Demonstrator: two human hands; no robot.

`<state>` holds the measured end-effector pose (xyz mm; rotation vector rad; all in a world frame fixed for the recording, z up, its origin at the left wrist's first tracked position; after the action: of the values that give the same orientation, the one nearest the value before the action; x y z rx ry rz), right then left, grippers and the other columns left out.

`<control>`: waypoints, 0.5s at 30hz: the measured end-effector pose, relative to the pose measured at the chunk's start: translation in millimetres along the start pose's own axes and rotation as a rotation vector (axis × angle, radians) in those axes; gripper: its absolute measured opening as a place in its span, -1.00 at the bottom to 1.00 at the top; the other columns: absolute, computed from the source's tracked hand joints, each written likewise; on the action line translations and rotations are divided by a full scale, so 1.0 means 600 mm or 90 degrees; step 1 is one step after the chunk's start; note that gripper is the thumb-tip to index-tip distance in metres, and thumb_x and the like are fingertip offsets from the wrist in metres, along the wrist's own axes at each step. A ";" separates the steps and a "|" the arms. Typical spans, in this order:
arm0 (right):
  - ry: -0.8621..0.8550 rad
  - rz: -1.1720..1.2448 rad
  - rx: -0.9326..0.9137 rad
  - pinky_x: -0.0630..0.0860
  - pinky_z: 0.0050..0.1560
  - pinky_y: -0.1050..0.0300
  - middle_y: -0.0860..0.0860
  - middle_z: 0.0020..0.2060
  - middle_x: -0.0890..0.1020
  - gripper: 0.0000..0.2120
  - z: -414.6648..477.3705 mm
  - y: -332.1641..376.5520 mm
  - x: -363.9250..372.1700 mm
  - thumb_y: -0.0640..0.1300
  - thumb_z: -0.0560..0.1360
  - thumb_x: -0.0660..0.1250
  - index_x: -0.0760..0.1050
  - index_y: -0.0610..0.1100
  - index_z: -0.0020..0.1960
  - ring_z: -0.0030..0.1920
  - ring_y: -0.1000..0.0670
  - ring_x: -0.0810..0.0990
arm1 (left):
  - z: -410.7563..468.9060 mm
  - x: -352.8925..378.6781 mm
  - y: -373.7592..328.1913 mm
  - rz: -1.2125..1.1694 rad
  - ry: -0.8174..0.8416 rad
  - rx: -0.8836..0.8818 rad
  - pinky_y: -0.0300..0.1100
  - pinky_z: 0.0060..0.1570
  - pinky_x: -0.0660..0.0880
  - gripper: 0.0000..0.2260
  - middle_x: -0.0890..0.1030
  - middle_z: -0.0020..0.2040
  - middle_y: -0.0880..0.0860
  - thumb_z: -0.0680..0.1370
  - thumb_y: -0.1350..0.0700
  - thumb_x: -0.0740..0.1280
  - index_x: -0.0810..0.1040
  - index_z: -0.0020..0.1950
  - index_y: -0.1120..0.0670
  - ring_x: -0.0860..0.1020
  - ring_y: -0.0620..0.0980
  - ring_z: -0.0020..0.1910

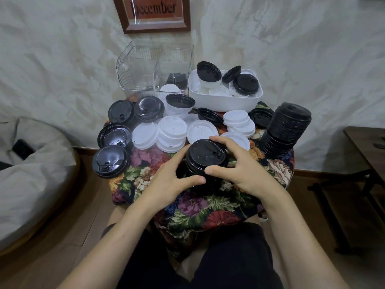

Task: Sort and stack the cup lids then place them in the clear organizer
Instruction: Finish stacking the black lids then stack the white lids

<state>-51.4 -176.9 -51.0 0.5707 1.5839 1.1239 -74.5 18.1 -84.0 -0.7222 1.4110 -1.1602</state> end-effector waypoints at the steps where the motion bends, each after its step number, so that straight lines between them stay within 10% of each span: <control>1: 0.002 -0.003 0.001 0.39 0.18 0.52 0.42 0.15 0.59 -0.32 0.000 0.000 -0.001 0.01 0.44 0.60 0.40 0.19 0.47 0.22 0.37 0.53 | 0.001 0.000 0.001 -0.008 0.013 -0.002 0.01 0.50 0.33 -0.28 0.51 0.44 -0.28 0.48 -0.07 0.58 0.33 0.57 -0.27 0.42 -0.25 0.46; 4: 0.008 -0.001 -0.005 0.36 0.16 0.55 0.38 0.22 0.56 -0.30 -0.001 0.000 -0.002 0.03 0.44 0.60 0.38 0.20 0.49 0.22 0.41 0.51 | 0.002 -0.006 0.006 -0.044 0.045 -0.010 0.08 0.53 0.31 -0.22 0.47 0.49 -0.24 0.49 -0.14 0.54 0.25 0.63 -0.24 0.40 -0.18 0.51; 9: 0.007 0.042 -0.008 0.38 0.15 0.56 0.35 0.36 0.49 -0.20 -0.003 -0.004 0.005 0.07 0.42 0.59 0.29 0.20 0.56 0.31 0.41 0.46 | 0.000 -0.003 -0.003 -0.099 0.018 0.007 -0.40 0.36 0.36 -0.47 0.49 0.40 -0.42 0.64 -0.06 0.29 0.25 0.60 -0.21 0.40 -0.34 0.46; 15: -0.042 0.127 -0.013 0.42 0.27 0.43 0.37 0.29 0.57 -0.31 -0.017 -0.013 0.033 0.07 0.45 0.52 0.31 0.20 0.50 0.34 0.32 0.50 | 0.002 -0.001 0.001 -0.117 0.011 0.013 -0.27 0.41 0.38 -0.52 0.51 0.44 -0.28 0.65 -0.04 0.30 0.31 0.56 -0.23 0.43 -0.23 0.48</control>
<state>-65.7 -167.9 -67.7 0.7579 1.4820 1.2542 -73.5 18.4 -84.0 -0.8426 1.3657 -1.3238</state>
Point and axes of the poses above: each hand's wrist, its own z-axis towards the middle knuckle, its own x-axis out of the palm, y = z × x, the point moved 5 cm from there along z, towards the middle knuckle
